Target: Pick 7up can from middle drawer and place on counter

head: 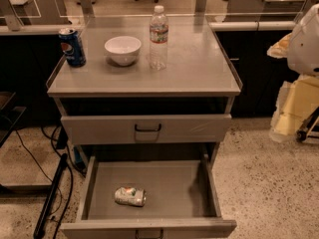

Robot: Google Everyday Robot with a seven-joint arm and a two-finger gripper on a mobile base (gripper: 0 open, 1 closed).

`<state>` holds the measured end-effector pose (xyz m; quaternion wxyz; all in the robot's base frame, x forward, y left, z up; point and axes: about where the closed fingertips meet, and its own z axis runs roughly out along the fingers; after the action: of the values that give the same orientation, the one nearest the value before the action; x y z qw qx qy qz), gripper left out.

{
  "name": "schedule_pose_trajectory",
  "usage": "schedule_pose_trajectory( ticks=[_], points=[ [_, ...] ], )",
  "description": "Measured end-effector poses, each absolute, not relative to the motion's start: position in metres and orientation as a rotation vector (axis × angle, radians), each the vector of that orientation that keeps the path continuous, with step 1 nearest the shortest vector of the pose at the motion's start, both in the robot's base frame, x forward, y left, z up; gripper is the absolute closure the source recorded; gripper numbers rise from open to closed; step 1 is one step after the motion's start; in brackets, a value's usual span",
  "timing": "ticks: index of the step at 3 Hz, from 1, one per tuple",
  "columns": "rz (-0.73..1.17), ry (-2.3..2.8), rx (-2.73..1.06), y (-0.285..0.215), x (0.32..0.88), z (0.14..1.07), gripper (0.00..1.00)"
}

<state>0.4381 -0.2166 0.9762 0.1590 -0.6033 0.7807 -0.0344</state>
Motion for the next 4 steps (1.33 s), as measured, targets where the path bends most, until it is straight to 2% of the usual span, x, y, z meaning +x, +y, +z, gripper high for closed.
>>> schedule_pose_trajectory(
  ticks=[2, 4],
  points=[
    [-0.087, 2.220, -1.715, -0.212, 0.439, 0.973, 0.00],
    [-0.038, 2.197, -1.740, -0.152, 0.435, 0.914, 0.00]
  ],
)
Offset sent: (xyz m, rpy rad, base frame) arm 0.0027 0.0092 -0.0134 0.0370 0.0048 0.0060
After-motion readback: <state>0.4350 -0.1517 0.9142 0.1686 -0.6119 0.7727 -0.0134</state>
